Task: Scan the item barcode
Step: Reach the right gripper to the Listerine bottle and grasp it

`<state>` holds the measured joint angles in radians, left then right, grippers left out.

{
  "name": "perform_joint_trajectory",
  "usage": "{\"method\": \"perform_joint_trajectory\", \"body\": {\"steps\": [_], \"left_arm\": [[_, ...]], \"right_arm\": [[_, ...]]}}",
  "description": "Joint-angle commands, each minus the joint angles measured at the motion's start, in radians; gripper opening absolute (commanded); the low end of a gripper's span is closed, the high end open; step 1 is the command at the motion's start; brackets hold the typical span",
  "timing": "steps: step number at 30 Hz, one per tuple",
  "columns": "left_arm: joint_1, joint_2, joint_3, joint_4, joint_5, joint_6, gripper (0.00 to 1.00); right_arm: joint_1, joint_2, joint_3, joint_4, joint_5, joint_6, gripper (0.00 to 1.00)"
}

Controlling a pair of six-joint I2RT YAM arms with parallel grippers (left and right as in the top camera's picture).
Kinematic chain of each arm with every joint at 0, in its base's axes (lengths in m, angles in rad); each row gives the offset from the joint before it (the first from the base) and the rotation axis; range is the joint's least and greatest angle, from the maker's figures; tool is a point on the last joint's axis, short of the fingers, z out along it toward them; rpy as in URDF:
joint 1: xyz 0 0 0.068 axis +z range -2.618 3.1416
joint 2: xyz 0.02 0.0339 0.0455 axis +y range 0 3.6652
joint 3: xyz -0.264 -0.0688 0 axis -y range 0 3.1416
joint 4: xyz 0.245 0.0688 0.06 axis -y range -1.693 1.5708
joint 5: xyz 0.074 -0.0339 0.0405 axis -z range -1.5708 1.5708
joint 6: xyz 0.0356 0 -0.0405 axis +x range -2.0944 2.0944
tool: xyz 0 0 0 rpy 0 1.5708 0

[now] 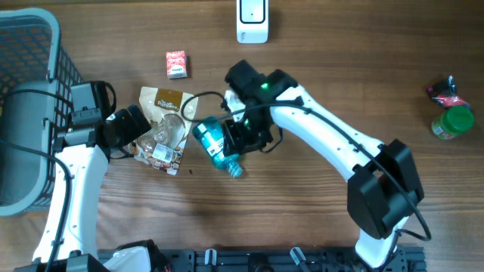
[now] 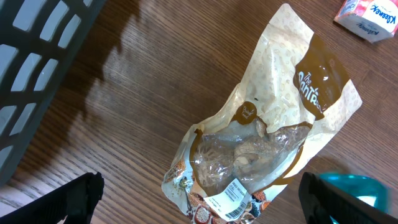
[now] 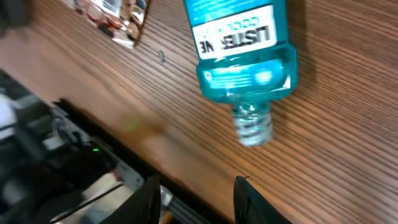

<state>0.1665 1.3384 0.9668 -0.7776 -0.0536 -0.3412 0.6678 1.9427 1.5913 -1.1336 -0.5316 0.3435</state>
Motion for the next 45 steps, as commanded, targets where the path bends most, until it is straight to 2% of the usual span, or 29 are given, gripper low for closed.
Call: {"method": "perform_joint_trajectory", "body": {"steps": [1, 4, 8, 10, 11, 12, 13, 15, 17, 22, 30, 34, 38, 40, 41, 42, 45], "left_arm": [[0.006, 0.003, -0.002, 0.0, 0.013, 0.012, 1.0], [0.006, 0.003, -0.002, 0.0, 0.012, 0.013, 1.0], [0.006, 0.003, -0.002, 0.004, 0.012, 0.012, 1.0], [0.006, 0.003, -0.002, 0.004, 0.012, 0.012, 1.0], [0.006, 0.003, -0.002, 0.005, 0.012, 0.012, 1.0], [0.006, 0.003, -0.002, 0.004, 0.012, 0.012, 1.0], [0.006, 0.003, -0.002, 0.001, 0.012, 0.012, 1.0], [0.006, 0.003, -0.002, 0.0, 0.012, 0.012, 1.0], [0.006, 0.003, -0.002, 0.0, 0.012, 0.012, 1.0], [0.006, 0.003, -0.002, 0.0, 0.012, 0.013, 1.0], [0.006, 0.003, -0.002, 0.0, 0.012, 0.013, 1.0], [0.006, 0.003, -0.002, 0.0, 0.012, 0.013, 1.0], [0.006, 0.003, -0.002, -0.003, 0.012, 0.013, 1.0], [0.006, 0.003, -0.002, -0.004, 0.012, 0.013, 1.0], [0.006, 0.003, -0.002, -0.004, 0.012, 0.013, 1.0], [0.006, 0.003, -0.002, -0.006, 0.012, 0.013, 1.0], [0.006, 0.003, -0.002, -0.016, 0.012, 0.013, 1.0]], "right_arm": [[-0.027, -0.019, 0.016, -0.003, 0.005, -0.008, 0.57], [0.001, -0.019, -0.033, -0.036, 0.313, -0.056, 0.64], [0.019, -0.019, -0.17, 0.109, 0.328, -0.035, 0.68], [0.04, -0.019, -0.21, 0.161, 0.302, -0.121, 0.7], [0.068, -0.019, -0.21, 0.201, 0.344, -0.163, 0.77], [0.097, -0.019, -0.21, 0.231, 0.391, -0.186, 0.95], [0.122, -0.018, -0.21, 0.248, 0.413, -0.209, 1.0], [0.179, -0.017, -0.21, 0.292, 0.427, -0.242, 1.0], [0.217, -0.014, -0.21, 0.365, 0.544, -0.236, 1.0], [0.217, 0.004, -0.21, 0.442, 0.589, -0.21, 1.0], [0.219, 0.129, -0.21, 0.44, 0.47, -0.184, 0.99], [0.219, 0.129, -0.21, 0.429, 0.47, -0.184, 0.79], [0.218, 0.129, -0.21, 0.432, 0.472, -0.184, 0.72], [0.218, 0.129, -0.21, 0.442, 0.471, -0.184, 0.72], [0.218, 0.129, -0.21, 0.449, 0.471, -0.184, 0.77], [0.218, 0.129, -0.21, 0.456, 0.472, -0.185, 0.91], [0.218, 0.129, -0.21, 0.467, 0.472, -0.187, 0.92]]}}
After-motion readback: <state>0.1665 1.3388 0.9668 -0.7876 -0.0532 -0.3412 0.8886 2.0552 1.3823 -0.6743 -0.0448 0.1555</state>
